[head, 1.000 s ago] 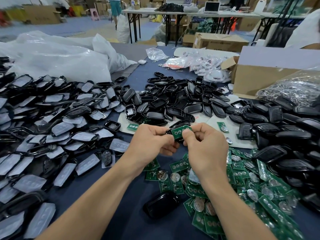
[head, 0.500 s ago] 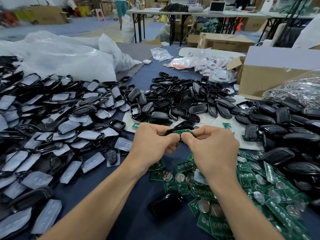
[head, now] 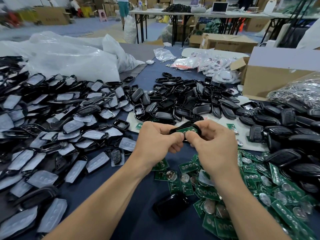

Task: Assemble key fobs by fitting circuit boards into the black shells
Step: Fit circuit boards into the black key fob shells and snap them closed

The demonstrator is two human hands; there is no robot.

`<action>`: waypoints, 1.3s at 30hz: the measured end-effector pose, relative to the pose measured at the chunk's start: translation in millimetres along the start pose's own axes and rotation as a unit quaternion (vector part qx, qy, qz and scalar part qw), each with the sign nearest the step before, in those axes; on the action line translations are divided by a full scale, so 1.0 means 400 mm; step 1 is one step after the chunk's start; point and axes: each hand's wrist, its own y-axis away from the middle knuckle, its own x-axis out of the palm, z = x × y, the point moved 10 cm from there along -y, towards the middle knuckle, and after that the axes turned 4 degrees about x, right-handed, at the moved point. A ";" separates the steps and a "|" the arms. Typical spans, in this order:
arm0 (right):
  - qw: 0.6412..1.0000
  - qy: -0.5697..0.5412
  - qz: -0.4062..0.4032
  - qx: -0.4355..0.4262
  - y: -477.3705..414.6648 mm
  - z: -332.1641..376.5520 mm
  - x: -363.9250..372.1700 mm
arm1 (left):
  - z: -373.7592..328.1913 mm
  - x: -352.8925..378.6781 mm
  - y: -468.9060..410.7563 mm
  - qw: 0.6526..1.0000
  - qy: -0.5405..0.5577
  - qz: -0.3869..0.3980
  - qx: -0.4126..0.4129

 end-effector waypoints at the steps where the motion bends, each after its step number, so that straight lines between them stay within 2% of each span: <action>1: 1.000 -0.019 0.018 0.007 -0.002 -0.004 0.007 | 0.000 0.001 0.000 1.000 -0.014 0.002 0.003; 3: 0.999 -0.025 0.044 0.004 -0.005 -0.003 0.015 | -0.010 0.003 0.002 0.997 -0.075 0.007 0.028; 7: 0.996 0.039 0.064 -0.042 0.001 0.018 0.030 | -0.033 0.021 0.009 0.981 -0.171 0.033 0.081; 9: 0.997 0.048 0.051 -0.037 0.001 0.016 0.031 | -0.049 0.008 0.009 0.970 -0.222 0.005 0.099; 11: 0.999 0.028 0.041 -0.014 0.003 0.008 0.029 | -0.079 -0.032 0.008 0.957 -0.254 -0.061 0.123; 13: 0.998 0.033 0.052 -0.014 0.010 0.014 0.039 | -0.085 -0.101 0.001 0.968 -0.186 -0.131 0.107; 15: 0.994 0.062 0.087 -0.035 0.024 0.034 0.070 | -0.057 -0.190 -0.007 0.975 -0.049 -0.209 0.050; 16: 0.990 0.081 0.111 -0.043 0.032 0.045 0.097 | -0.037 -0.236 -0.008 0.968 0.019 -0.249 0.021; 19: 0.968 0.159 0.186 -0.056 0.048 0.072 0.206 | 0.013 -0.348 0.000 0.917 0.204 -0.340 -0.040; 22: 0.943 0.219 0.239 -0.079 0.052 0.111 0.331 | 0.040 -0.427 0.024 0.855 0.317 -0.408 -0.047; 25: 0.930 0.247 0.256 -0.095 0.034 0.153 0.432 | 0.049 -0.473 0.043 0.818 0.365 -0.443 -0.030; 29: 0.893 0.323 0.281 -0.138 0.022 0.183 0.561 | 0.050 -0.511 0.057 0.794 0.383 -0.472 -0.006; 34: 0.837 0.419 0.317 -0.150 0.051 0.155 0.642 | 0.053 -0.506 0.049 0.802 0.381 -0.460 -0.015; 36: 0.843 0.420 0.300 -0.152 0.050 0.163 0.639 | 0.055 -0.506 0.045 0.803 0.383 -0.456 -0.014; 39: 0.885 0.375 0.257 -0.102 0.030 0.164 0.599 | 0.060 -0.505 0.044 0.802 0.386 -0.456 -0.014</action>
